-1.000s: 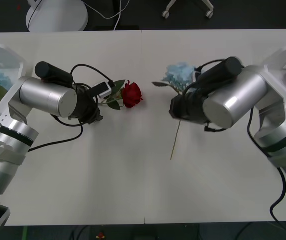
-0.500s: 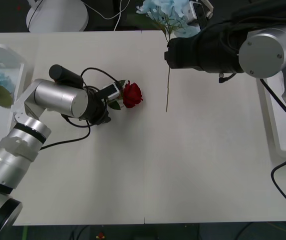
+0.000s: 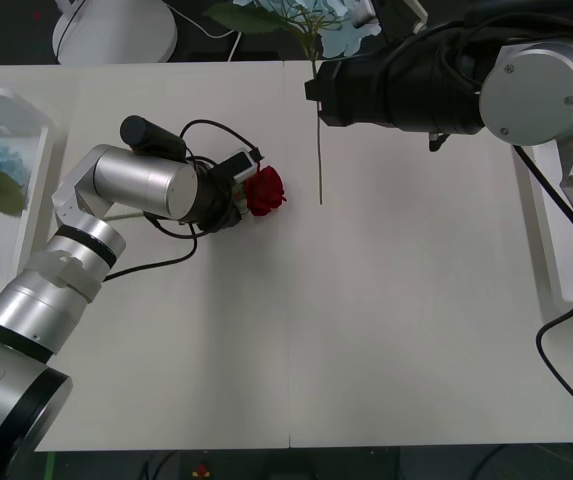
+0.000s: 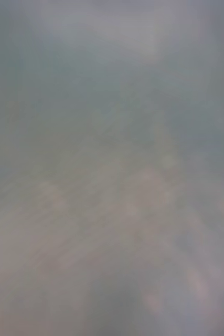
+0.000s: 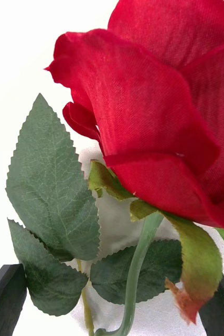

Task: Put the red flowers into the right box and the blue flowers into the left box

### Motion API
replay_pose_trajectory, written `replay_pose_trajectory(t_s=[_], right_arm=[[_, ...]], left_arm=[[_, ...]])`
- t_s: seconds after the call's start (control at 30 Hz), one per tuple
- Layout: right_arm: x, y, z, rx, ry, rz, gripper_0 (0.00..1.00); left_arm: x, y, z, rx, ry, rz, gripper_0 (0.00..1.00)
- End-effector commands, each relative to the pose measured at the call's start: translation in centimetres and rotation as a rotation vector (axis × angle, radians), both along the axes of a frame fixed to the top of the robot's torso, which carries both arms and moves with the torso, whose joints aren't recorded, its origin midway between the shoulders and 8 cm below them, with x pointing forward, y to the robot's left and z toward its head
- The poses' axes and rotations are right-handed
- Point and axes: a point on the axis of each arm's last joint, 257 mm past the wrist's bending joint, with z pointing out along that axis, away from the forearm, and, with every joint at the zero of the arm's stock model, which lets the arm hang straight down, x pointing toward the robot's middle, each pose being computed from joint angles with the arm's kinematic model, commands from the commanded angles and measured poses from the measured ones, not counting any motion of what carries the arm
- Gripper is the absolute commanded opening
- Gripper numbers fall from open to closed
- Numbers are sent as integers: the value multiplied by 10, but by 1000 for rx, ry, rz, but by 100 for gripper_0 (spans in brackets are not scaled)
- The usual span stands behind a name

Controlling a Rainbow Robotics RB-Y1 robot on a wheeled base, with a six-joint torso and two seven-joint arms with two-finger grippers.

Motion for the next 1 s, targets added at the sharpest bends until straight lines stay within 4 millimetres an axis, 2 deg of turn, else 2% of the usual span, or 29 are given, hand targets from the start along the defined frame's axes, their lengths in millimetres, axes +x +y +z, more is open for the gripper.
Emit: replay_pose_trajectory(t_s=[0.03, 0.17, 0.33, 0.47, 0.67, 0.77, 1.0], right_arm=[[-9, 22, 42, 43, -79, 51, 0], [-10, 23, 41, 48, -75, 54, 0], [-10, 22, 40, 47, -74, 55, 0], [-11, 23, 40, 49, -74, 57, 0], [-11, 23, 40, 53, -71, 59, 0], [-13, 26, 41, 61, -69, 64, 0], [-20, 35, 42, 86, -54, 91, 0]], left_arm=[[-5, -12, -2, 7, 14, -30, 91], [-10, 1, 17, -24, 16, -11, 100], [-26, 17, 52, -74, 15, 0, 100], [-50, 34, 85, -190, 20, 14, 100], [-83, 51, 123, -382, 23, 8, 100], [-100, 50, 137, -503, 17, -14, 100], [-144, 40, 153, -806, 9, -49, 100]])
